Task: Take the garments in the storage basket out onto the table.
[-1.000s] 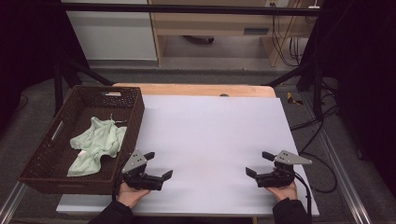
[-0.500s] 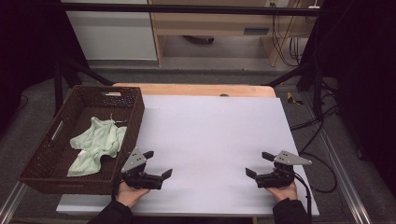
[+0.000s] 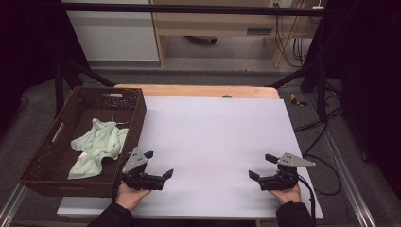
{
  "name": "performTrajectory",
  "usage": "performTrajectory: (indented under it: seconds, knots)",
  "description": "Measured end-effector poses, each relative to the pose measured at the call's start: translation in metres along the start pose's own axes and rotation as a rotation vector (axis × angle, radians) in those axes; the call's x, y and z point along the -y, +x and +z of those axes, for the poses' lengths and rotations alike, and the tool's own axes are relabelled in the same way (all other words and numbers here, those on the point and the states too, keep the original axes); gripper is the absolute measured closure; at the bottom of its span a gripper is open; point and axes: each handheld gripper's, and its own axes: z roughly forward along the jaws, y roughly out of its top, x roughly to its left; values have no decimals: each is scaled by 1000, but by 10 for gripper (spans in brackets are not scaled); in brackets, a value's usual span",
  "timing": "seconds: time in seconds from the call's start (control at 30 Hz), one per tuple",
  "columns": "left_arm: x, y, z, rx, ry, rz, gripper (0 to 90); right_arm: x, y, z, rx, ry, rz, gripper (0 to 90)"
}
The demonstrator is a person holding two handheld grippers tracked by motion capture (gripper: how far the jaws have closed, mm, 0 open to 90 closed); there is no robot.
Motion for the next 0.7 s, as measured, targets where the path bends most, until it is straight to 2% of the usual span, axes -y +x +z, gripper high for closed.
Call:
performTrajectory:
  seconds: [0.47, 0.7]
  knots:
    - [-12, -3, -9, -10, -1, 4, 3, 0, 0, 0, 1, 0, 1, 6]
    - [-21, -6, -15, -18, 3, 25, 3, 0, 0, 0, 3, -1, 0, 6]
